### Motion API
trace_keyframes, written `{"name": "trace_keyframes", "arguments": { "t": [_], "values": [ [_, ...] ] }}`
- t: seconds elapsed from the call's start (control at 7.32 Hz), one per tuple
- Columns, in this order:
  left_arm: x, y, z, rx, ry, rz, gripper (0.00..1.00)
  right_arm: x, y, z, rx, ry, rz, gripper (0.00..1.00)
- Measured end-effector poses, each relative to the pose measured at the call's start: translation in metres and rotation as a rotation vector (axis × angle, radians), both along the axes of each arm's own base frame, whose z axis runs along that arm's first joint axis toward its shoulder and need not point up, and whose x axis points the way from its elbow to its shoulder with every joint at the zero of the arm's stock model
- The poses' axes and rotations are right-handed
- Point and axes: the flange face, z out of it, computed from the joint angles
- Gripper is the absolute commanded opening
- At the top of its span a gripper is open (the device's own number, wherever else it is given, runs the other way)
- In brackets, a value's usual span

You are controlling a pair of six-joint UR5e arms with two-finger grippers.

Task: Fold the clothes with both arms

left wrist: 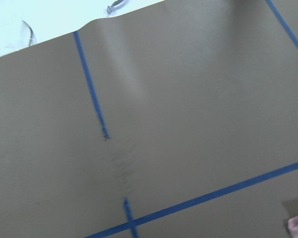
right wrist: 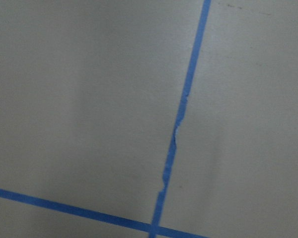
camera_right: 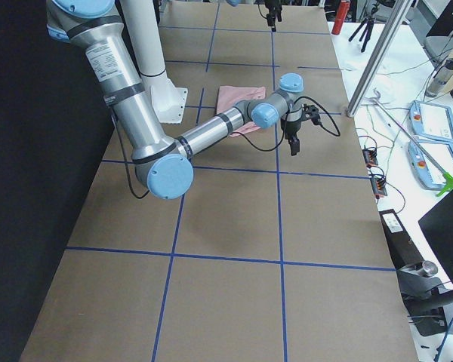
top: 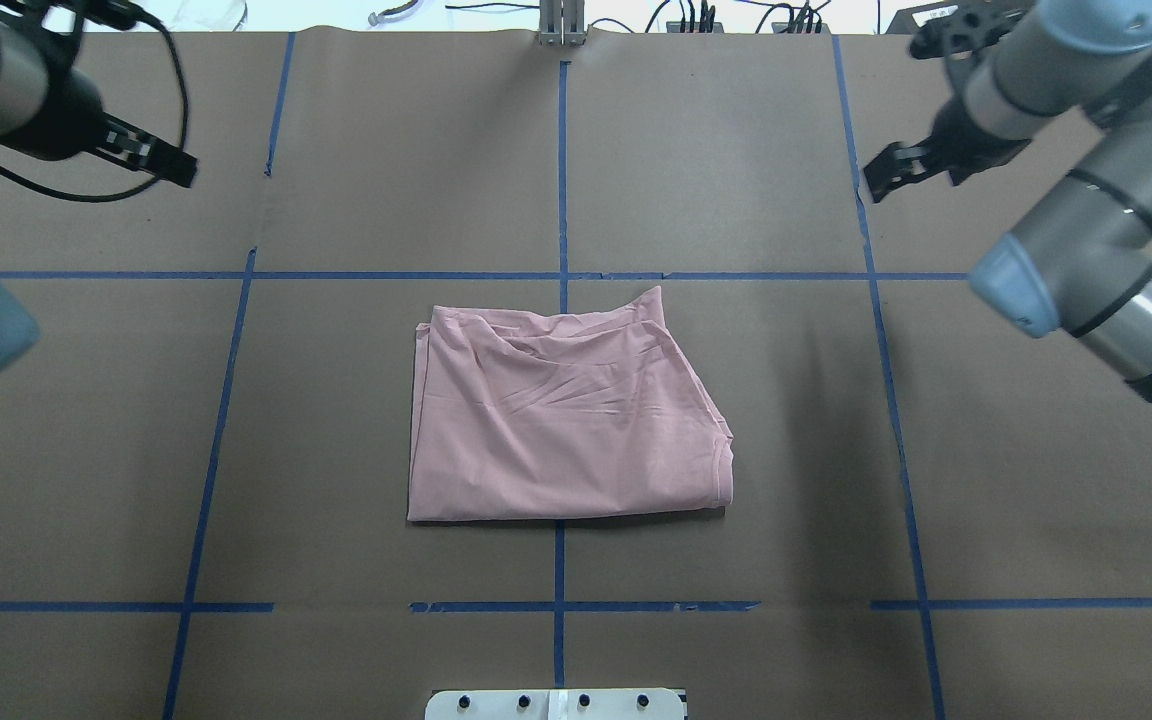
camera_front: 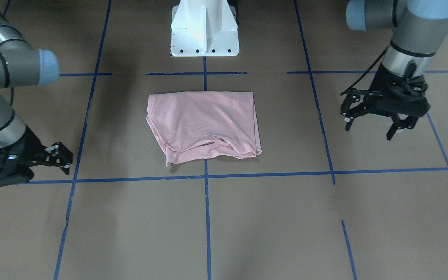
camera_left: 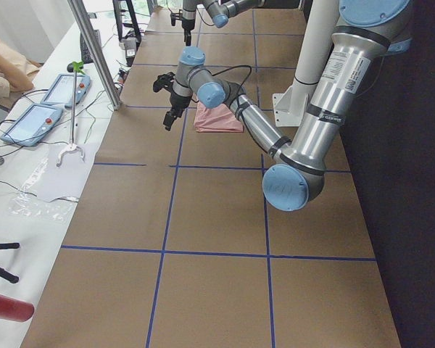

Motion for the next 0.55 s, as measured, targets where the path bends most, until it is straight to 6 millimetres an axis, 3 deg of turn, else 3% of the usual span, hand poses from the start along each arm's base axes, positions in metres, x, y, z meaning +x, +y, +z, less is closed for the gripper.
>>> {"name": "trace_keyframes", "arguments": {
  "t": [0.27, 0.55],
  "values": [
    [-0.053, -0.004, 0.031, -0.007, -0.021, 0.011, 1.0, 0.086, -0.001, 0.052, 0.006, 0.022, -0.057, 1.0],
    [-0.077, 0.001, 0.055, -0.054, -0.008, 0.01, 1.0, 0.139, 0.012, 0.095, -0.023, 0.03, -0.078, 1.0]
  ]
}}
